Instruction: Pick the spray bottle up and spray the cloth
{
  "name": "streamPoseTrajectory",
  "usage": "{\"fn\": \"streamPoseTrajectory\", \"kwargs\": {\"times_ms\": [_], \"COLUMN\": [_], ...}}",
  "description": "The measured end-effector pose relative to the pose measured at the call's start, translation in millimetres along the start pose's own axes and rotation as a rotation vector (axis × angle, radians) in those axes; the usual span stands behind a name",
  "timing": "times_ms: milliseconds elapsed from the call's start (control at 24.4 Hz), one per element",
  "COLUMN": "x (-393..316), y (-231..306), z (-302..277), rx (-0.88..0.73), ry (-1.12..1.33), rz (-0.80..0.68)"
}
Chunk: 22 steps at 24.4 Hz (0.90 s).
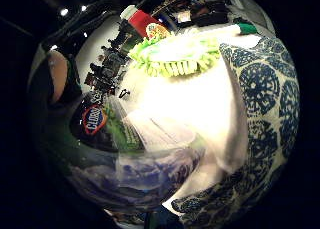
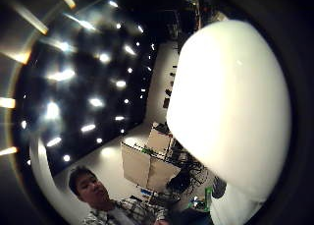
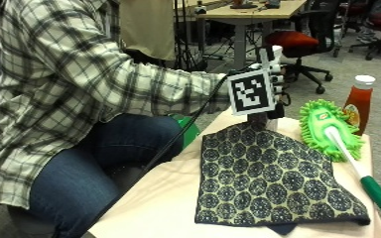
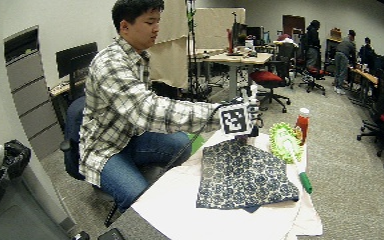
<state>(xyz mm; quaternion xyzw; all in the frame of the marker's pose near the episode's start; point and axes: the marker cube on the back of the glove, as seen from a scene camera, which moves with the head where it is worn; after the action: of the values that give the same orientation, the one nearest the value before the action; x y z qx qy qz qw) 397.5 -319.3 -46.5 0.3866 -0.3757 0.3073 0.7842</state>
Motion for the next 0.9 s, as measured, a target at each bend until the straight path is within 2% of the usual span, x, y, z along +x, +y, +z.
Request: {"fn": "streamPoseTrajectory", "kwargs": {"times_ms": [369, 574, 902], "x": [1.0, 0.4, -13.6], "y": [6.7, 18.1, 24.5], "z": [-0.5, -3.8, -37.9], "rx": [-0.020, -0.097, -0.113], "ry": [-0.011, -0.005, 0.085], "rz": [0.006, 0.020, -0.002]}}
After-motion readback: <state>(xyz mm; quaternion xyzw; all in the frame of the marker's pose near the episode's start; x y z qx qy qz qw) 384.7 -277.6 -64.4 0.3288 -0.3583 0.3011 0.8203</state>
